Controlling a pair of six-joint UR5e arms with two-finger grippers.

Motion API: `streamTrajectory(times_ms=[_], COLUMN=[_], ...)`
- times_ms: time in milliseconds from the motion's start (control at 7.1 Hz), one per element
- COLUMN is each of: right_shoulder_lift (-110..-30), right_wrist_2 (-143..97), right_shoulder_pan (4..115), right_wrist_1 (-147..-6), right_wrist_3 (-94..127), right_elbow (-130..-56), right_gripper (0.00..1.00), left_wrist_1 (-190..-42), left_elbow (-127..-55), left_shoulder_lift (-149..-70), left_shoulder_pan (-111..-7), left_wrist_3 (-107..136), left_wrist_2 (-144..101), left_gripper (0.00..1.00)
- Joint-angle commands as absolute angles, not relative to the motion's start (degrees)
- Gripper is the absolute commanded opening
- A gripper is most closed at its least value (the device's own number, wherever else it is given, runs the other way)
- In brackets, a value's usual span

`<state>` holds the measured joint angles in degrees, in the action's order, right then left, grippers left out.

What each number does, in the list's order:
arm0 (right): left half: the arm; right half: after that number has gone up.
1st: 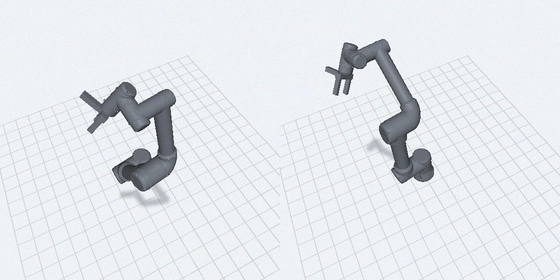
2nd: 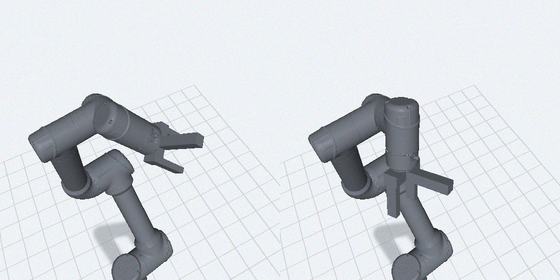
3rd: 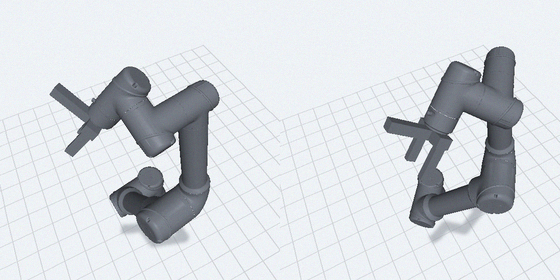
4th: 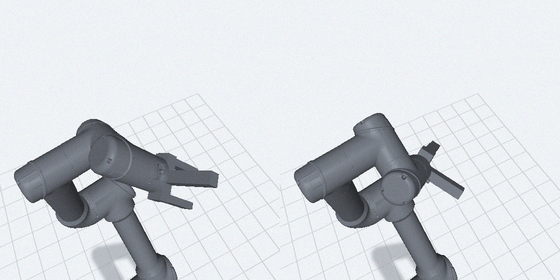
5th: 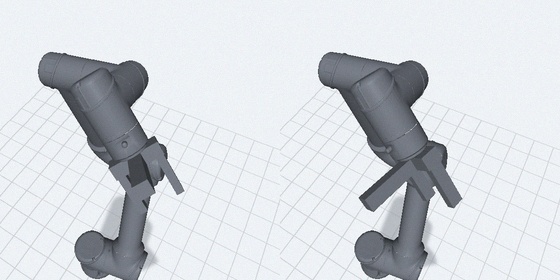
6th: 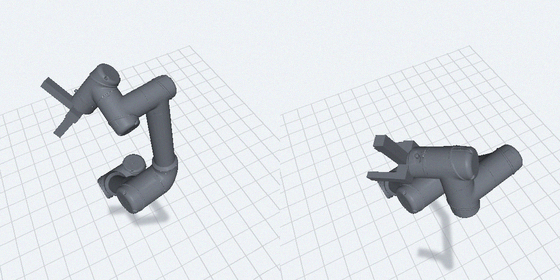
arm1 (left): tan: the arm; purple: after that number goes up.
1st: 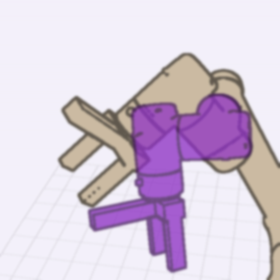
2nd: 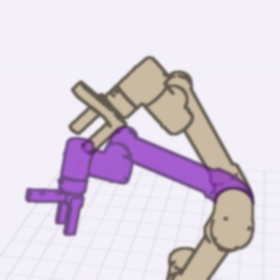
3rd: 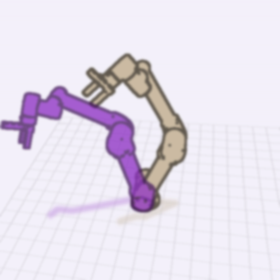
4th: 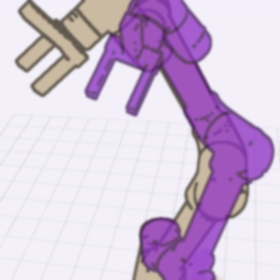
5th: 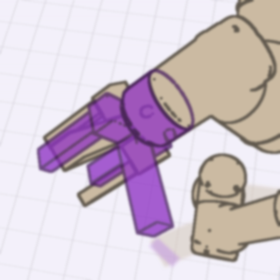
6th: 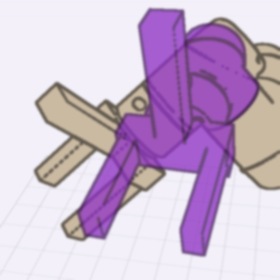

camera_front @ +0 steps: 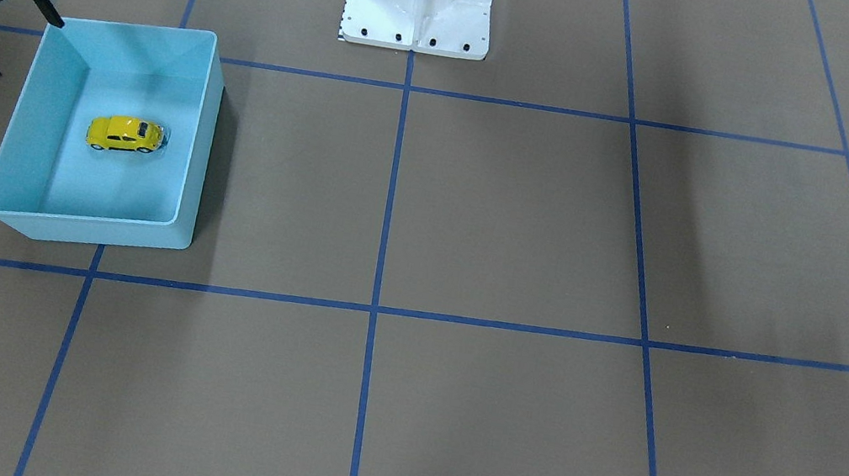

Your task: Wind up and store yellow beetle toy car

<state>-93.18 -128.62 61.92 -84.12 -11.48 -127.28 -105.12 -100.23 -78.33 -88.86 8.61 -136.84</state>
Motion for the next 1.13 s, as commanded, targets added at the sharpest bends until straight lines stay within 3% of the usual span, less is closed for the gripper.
streamTrajectory(times_ms=[0, 704, 986], right_shoulder_lift=[-90.90, -89.65, -89.73], right_wrist_2=[-131.91, -130.87, -131.22], right_shoulder_pan=[74.91, 81.73, 82.78], right_wrist_1=[-96.78, -99.85, -98.88], right_wrist_3=[-4.14, -2.64, -2.72], right_elbow=[-123.97, -103.93, -100.73], right_gripper=[1.00, 1.00, 1.00], left_wrist_1=[-105.12, -105.12, -105.12], left_elbow=[-100.28, -100.20, -100.20], left_shoulder_lift=[-78.49, -78.49, -78.49], left_shoulder_pan=[-88.86, -88.86, -88.86], left_wrist_3=[8.61, 8.61, 8.61], left_wrist_2=[-136.85, -136.85, -136.85], left_gripper=[1.00, 1.00, 1.00])
